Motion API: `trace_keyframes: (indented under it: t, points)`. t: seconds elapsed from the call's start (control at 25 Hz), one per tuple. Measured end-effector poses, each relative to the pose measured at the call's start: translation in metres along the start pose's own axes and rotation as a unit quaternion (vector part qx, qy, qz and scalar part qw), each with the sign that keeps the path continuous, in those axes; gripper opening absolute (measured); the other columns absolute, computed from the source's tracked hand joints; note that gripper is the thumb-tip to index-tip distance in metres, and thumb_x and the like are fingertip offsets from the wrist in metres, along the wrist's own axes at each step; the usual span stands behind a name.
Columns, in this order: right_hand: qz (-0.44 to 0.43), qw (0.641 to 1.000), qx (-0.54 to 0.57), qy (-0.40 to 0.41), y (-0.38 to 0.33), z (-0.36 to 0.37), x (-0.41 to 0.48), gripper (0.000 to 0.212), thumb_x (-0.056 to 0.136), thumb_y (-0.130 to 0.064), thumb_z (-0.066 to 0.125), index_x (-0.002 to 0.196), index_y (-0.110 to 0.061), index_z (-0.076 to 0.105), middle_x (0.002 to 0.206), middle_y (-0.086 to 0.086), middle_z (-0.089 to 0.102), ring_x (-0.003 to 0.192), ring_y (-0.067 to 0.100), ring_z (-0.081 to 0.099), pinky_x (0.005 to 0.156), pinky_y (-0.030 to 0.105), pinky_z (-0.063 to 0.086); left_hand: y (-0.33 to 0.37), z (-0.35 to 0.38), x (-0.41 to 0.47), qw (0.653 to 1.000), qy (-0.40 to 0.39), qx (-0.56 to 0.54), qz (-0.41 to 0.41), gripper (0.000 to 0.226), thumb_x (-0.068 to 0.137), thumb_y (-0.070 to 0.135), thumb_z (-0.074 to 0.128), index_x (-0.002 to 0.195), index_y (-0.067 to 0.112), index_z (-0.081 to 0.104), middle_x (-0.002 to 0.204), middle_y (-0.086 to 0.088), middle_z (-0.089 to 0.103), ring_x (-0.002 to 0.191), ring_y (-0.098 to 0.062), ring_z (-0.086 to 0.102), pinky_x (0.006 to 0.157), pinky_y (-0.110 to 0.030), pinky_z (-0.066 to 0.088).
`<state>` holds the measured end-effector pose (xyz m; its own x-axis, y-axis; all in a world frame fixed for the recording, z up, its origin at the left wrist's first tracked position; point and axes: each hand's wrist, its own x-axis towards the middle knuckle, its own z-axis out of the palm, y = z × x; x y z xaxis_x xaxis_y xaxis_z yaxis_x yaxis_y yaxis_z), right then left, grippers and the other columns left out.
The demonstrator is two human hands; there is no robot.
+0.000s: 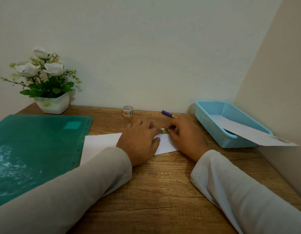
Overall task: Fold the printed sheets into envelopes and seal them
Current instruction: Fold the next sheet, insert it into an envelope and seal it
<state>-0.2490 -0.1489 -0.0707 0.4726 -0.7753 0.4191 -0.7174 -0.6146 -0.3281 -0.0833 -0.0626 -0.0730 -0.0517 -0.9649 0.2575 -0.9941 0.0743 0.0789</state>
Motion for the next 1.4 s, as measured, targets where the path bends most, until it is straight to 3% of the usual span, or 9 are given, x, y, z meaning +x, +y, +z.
trace_keyframes:
  t: [0.12, 0.2, 0.4, 0.52, 0.68, 0.96, 1.28, 1.4]
  points:
    - [-0.036, 0.997, -0.062, -0.031, 0.000, -0.003, -0.004, 0.024, 0.102, -0.025, 0.052, 0.114, -0.027, 0.072, 0.114, -0.004, 0.062, 0.098, 0.017, 0.061, 0.078, 0.036, 0.052, 0.001, -0.001, -0.001, 1.000, 0.002, 0.010, -0.002, 0.049, 0.101, 0.050, 0.032, 0.146, 0.033, 0.043, 0.148, 0.005, 0.042, 0.134, -0.019, 0.036, 0.109, -0.042, 0.034]
    - [-0.049, 0.991, -0.118, -0.048, -0.003, -0.004, -0.008, 0.030, 0.105, -0.031, 0.046, 0.124, -0.026, 0.069, 0.122, -0.001, 0.058, 0.098, 0.019, 0.062, 0.074, 0.034, 0.051, 0.002, -0.002, -0.002, 1.000, 0.000, 0.015, -0.007, 0.051, 0.102, 0.050, 0.032, 0.147, 0.028, 0.043, 0.149, 0.004, 0.042, 0.135, -0.019, 0.036, 0.110, -0.042, 0.034]
    - [-0.075, 0.980, -0.174, -0.056, -0.010, -0.007, -0.015, 0.039, 0.106, -0.046, 0.037, 0.117, -0.028, 0.070, 0.120, -0.006, 0.057, 0.094, 0.013, 0.060, 0.062, 0.028, 0.034, 0.002, -0.001, -0.002, 0.999, -0.036, 0.015, -0.015, 0.057, 0.102, 0.051, 0.026, 0.152, 0.023, 0.034, 0.158, 0.002, 0.032, 0.143, -0.022, 0.027, 0.117, -0.047, 0.026]
    - [-0.118, 0.980, -0.153, -0.057, -0.007, -0.010, -0.020, 0.035, 0.105, -0.040, 0.041, 0.126, -0.032, 0.069, 0.128, -0.008, 0.058, 0.102, 0.012, 0.060, 0.067, 0.025, 0.038, 0.001, 0.000, -0.001, 0.997, -0.080, 0.001, -0.020, 0.063, 0.104, 0.052, 0.020, 0.158, 0.022, 0.015, 0.166, 0.002, 0.014, 0.152, -0.021, 0.010, 0.123, -0.049, 0.011]
    - [-0.101, 0.985, -0.113, -0.083, -0.010, -0.009, -0.016, 0.041, 0.104, -0.036, 0.041, 0.141, -0.035, 0.057, 0.127, -0.005, 0.055, 0.102, 0.013, 0.059, 0.076, 0.030, 0.051, 0.000, 0.001, 0.000, 0.995, -0.100, 0.006, -0.022, 0.063, 0.104, 0.051, 0.016, 0.159, 0.021, 0.007, 0.167, 0.002, 0.004, 0.153, -0.022, 0.003, 0.124, -0.050, 0.005]
    - [-0.092, 0.988, -0.082, -0.092, -0.009, -0.015, -0.021, 0.035, 0.102, -0.034, 0.050, 0.133, -0.036, 0.065, 0.125, -0.011, 0.060, 0.110, 0.012, 0.059, 0.080, 0.027, 0.047, 0.000, 0.002, 0.001, 0.994, -0.108, 0.006, -0.024, 0.064, 0.104, 0.051, 0.015, 0.159, 0.021, 0.004, 0.168, 0.001, 0.002, 0.154, -0.022, 0.000, 0.124, -0.050, 0.003]
    - [-0.070, 0.993, -0.061, -0.075, -0.010, -0.009, -0.022, 0.035, 0.102, -0.033, 0.050, 0.134, -0.034, 0.066, 0.118, -0.009, 0.058, 0.102, 0.013, 0.058, 0.074, 0.027, 0.045, 0.001, 0.002, 0.002, 0.993, -0.110, 0.008, -0.027, 0.064, 0.104, 0.052, 0.016, 0.159, 0.022, 0.003, 0.168, 0.001, 0.001, 0.154, -0.022, -0.001, 0.124, -0.050, 0.003]
    - [-0.064, 0.990, -0.094, -0.081, -0.014, -0.009, -0.022, 0.039, 0.104, -0.040, 0.044, 0.140, -0.036, 0.060, 0.128, -0.006, 0.056, 0.105, 0.014, 0.059, 0.075, 0.028, 0.047, -0.001, 0.002, 0.002, 0.994, -0.108, 0.008, -0.027, 0.064, 0.104, 0.052, 0.015, 0.159, 0.022, 0.003, 0.168, 0.001, 0.000, 0.154, -0.022, -0.001, 0.124, -0.050, 0.004]
